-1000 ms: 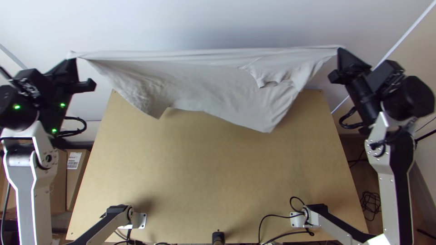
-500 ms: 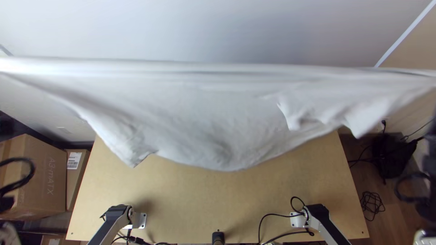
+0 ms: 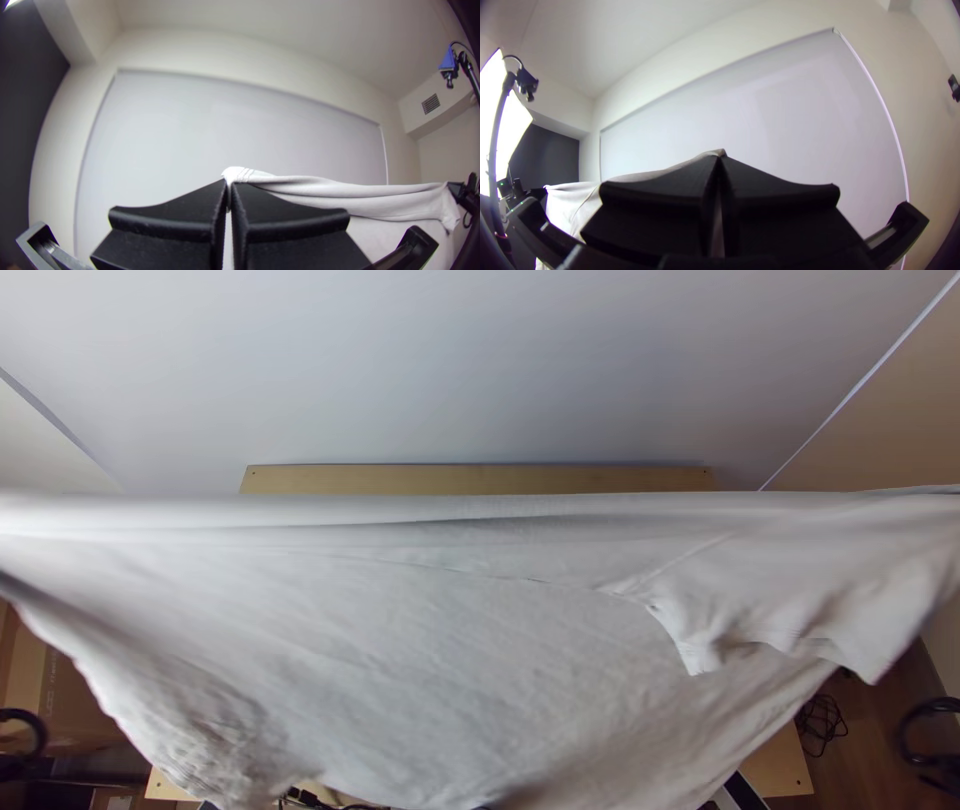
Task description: Fold the t-shirt
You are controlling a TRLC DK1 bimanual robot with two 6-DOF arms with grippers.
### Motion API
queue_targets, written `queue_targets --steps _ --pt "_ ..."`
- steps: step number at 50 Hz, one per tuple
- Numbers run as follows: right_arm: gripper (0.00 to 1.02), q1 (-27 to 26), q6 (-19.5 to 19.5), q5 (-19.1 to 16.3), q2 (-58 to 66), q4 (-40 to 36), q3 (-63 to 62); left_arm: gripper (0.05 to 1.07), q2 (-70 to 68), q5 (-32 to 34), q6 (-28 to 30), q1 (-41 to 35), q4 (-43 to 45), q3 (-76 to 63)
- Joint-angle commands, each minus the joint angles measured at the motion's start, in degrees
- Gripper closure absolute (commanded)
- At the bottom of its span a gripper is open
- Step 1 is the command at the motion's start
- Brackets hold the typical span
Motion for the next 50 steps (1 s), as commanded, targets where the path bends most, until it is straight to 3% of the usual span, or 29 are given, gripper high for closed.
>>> queue_targets --steps 1,12,15,22,37,43,50 --pt "1.0 -0.27 1.99 1.91 -4.21 -1.18 -12.3 1.05 -4.26 -0.47 -2.83 -3.19 -4.21 -11.6" --pt "1.0 0.96 5.33 1.91 -13.0 -1.53 -39.81 1.05 -17.53 -0.47 2.53 -7.76 -3.5 -48.34" --pt "1.0 1.75 8.32 1.91 -13.09 -1.62 -45.0 1.05 -19.47 -0.12 2.79 -7.94 -2.62 -55.46" --pt "1.0 2.1 9.9 0.59 -12.3 1.37 -55.19 1.05 -19.64 1.11 2.7 -8.03 3.53 -66.53" --pt "1.0 1.92 9.46 -0.82 6.95 14.82 -61.7 1.05 -2.41 3.84 1.91 -7.59 19.0 -71.19" --pt "1.0 1.22 8.76 -0.82 18.46 19.57 -59.24 1.05 6.99 5.16 1.91 -5.57 24.01 -69.35" --pt "1.0 0.78 8.05 -1.17 30.33 19.65 -52.29 1.05 18.06 7.0 1.65 -3.02 27.52 -65.83"
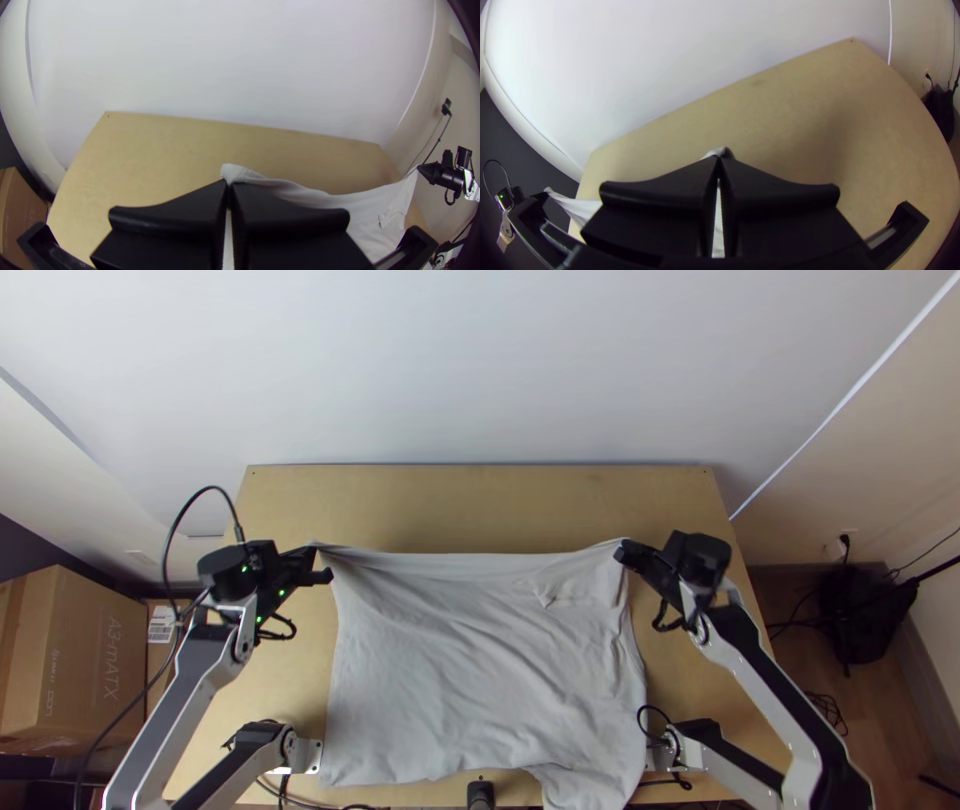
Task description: Fold the t-shirt
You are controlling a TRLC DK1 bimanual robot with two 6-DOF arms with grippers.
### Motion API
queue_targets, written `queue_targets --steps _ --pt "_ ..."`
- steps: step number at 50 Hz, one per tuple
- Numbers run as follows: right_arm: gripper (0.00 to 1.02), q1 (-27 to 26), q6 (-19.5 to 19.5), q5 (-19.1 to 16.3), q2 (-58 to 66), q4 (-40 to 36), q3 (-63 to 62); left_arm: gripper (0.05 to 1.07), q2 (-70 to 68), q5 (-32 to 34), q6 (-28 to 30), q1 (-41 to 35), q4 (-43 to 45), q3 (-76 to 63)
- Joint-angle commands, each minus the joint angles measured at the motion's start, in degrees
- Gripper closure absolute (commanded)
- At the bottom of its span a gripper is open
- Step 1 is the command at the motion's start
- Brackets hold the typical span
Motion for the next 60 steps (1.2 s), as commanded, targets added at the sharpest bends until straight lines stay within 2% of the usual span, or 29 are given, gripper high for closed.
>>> queue_targets --steps 1,20,33,43,50,60 --pt "1.0 -0.73 -0.86 -0.64 8.24 1.69 6.88 1.05 8.0 0.79 -0.38 1.99 2.96 4.4" --pt "1.0 -2.66 -3.68 -1.7 35.13 -6.66 29.91 1.05 36.39 2.64 -1.35 5.42 2.17 21.54" --pt "1.0 -3.72 -4.99 -1.61 48.49 -7.89 43.44 1.05 52.65 2.64 -1.88 6.12 -4.6 39.55" --pt "1.0 -4.51 -4.91 -1.26 57.81 -11.85 55.66 1.05 63.81 2.64 -4.34 6.12 -12.16 54.5" --pt "1.0 -5.21 -4.91 -0.56 64.93 -17.38 66.47 1.05 71.01 2.46 -5.31 6.12 -17.96 65.57" --pt "1.0 -6.09 -4.29 -0.21 72.13 -25.91 78.69 1.05 75.76 1.85 -6.1 6.12 -22.71 73.92"
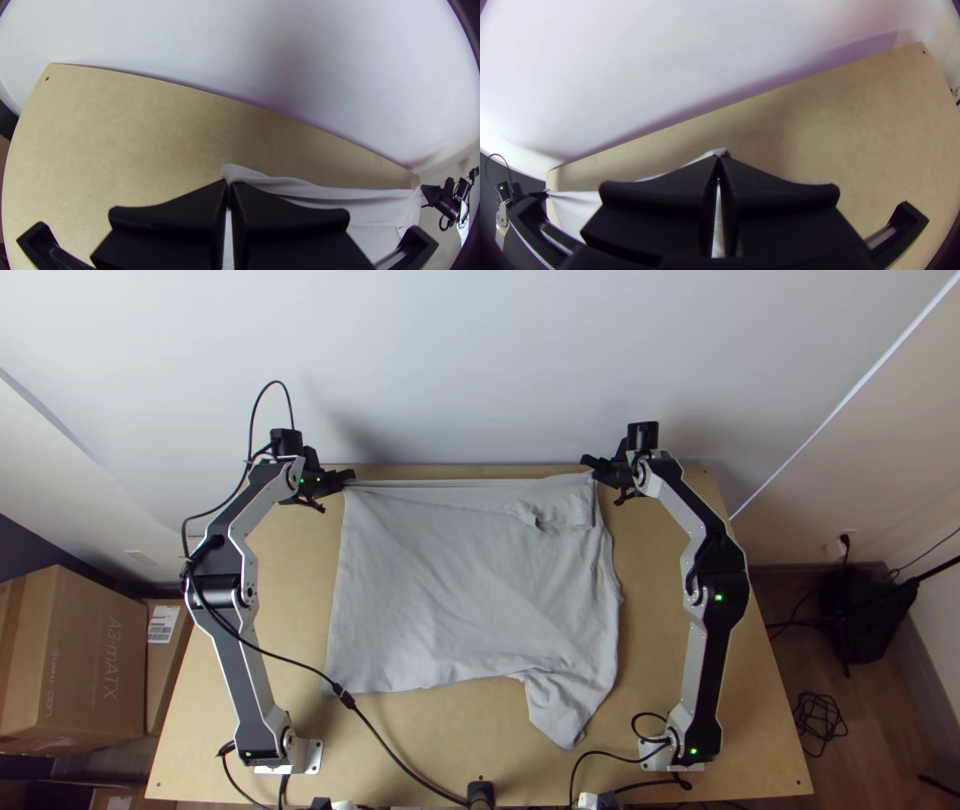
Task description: Fold the t-shirt
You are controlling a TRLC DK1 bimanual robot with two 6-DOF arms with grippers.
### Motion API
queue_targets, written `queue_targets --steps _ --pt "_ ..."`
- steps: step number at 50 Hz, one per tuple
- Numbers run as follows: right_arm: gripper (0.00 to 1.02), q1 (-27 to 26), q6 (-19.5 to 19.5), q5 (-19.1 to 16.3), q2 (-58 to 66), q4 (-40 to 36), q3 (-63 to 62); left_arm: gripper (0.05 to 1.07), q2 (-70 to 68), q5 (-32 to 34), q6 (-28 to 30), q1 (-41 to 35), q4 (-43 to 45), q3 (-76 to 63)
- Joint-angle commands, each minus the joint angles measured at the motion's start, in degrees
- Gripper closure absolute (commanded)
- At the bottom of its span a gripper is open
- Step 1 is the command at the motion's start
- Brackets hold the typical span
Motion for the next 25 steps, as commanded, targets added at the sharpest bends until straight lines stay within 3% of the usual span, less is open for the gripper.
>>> queue_targets --steps 1,18,25 --pt "1.0 -1.61 0.32 1.61 3.92 -4.06 6.5 1.05 2.54 -1.17 -1.57 0.87 -3.08 5.51" --pt "1.0 -1.08 1.29 1.52 1.72 -15.75 10.54 1.05 -1.68 -1.34 -3.24 0.52 -15.39 8.06" --pt "1.0 -0.64 1.11 1.52 -0.83 -21.55 10.19 1.05 -6.07 -0.99 -3.51 0.52 -16.35 4.54"
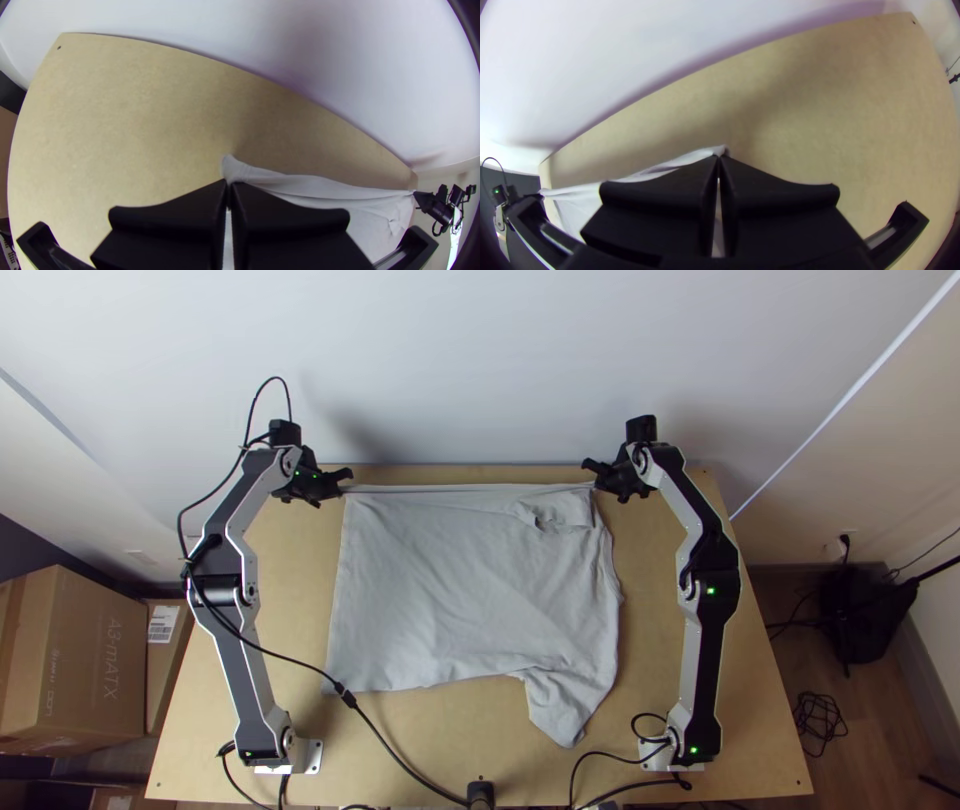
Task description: Fold the t-shirt
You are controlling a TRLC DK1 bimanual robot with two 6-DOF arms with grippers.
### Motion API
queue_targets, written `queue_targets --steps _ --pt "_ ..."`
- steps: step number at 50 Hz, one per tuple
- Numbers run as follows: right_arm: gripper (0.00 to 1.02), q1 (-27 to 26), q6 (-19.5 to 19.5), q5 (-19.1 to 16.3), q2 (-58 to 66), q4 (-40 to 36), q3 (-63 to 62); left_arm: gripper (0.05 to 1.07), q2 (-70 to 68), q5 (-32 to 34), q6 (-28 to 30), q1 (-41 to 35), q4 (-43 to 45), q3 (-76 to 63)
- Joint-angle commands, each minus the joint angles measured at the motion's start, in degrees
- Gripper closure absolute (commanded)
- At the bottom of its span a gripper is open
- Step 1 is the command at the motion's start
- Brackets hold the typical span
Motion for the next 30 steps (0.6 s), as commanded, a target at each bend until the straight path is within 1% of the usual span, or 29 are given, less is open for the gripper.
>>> queue_targets --steps 1,7,24,30 --pt "1.0 -0.27 0.78 1.46 -4.45 -4.0 0.77 1.05 -6.6 -0.68 -1.3 0.52 -0.6 -2.58" --pt "1.0 -0.09 0.61 1.46 -6.92 -5.58 -1.08 1.05 -9.24 -0.68 -1.39 0.87 0.63 -6.01" --pt "1.0 0.52 0.34 1.54 -14.12 -5.49 -9.08 1.05 -19.26 -0.42 -1.47 1.14 7.49 -21.66" --pt "1.0 0.79 0.17 1.54 -16.67 -4.35 -13.29 1.05 -21.72 -0.25 -1.39 1.49 8.98 -25.96"
